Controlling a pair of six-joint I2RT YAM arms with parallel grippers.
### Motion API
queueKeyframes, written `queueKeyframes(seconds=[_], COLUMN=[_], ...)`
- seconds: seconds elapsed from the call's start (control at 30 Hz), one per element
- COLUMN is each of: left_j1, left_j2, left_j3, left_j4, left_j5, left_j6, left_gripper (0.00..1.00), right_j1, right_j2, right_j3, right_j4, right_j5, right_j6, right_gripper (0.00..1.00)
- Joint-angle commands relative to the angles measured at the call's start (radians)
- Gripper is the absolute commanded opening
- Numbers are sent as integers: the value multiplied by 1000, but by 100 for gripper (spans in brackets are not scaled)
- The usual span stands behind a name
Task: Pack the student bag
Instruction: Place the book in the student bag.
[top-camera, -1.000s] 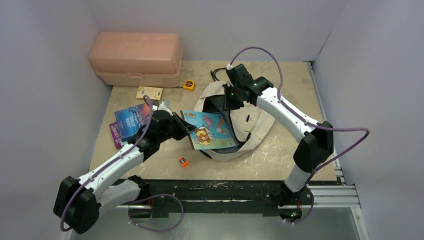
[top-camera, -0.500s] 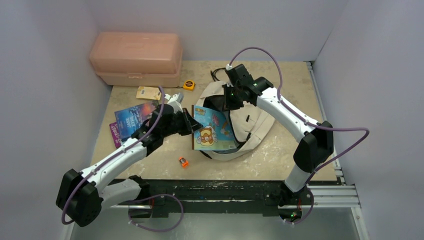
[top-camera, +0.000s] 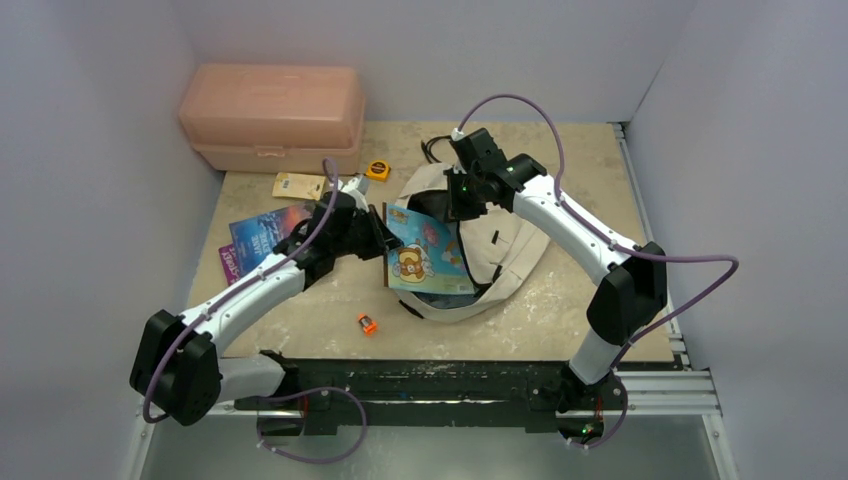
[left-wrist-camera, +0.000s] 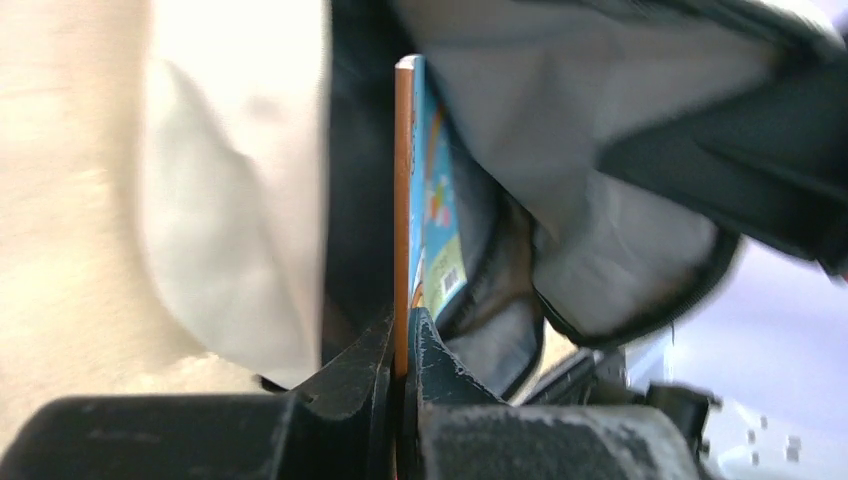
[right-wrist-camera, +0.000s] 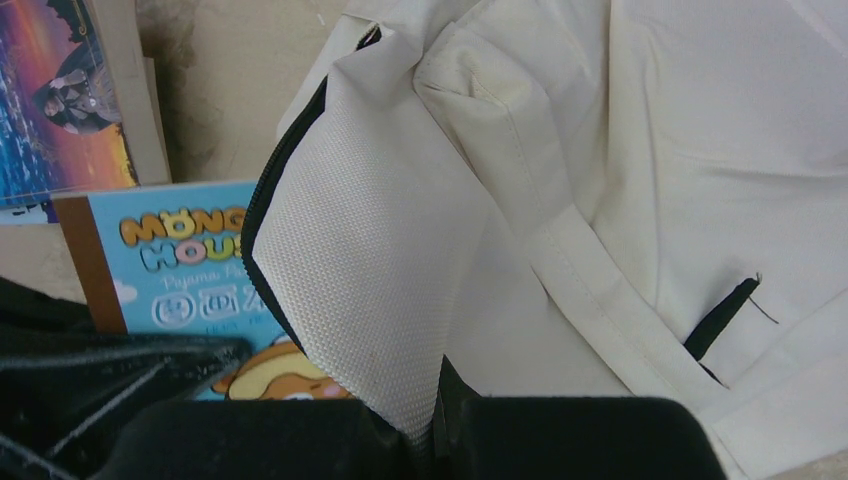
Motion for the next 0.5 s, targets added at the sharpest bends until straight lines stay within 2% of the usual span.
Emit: queueKeyframes(seconds=[0.0,0.13,0.33,0.47], left_j1=[57,61,61,42], left_j2=[23,28,41,46], left_j3=[49,70,62,-25], left_j4=[-88,-214,-226,-73], left_j5=[-147,-210,-181,-163], left_j6=[-167,-314,-578,-772], left_gripper=[0,0,0,0], right_j1=[-3,-1,-2,-2], right_j2=[-54,-51,-40,-45], right_j3=[31,31,36,39], right_j4=[44,48,56,60], right_j5=[-21,-22,-33,-27], right_j6=[0,7,15,26], right_gripper=[0,0,0,0])
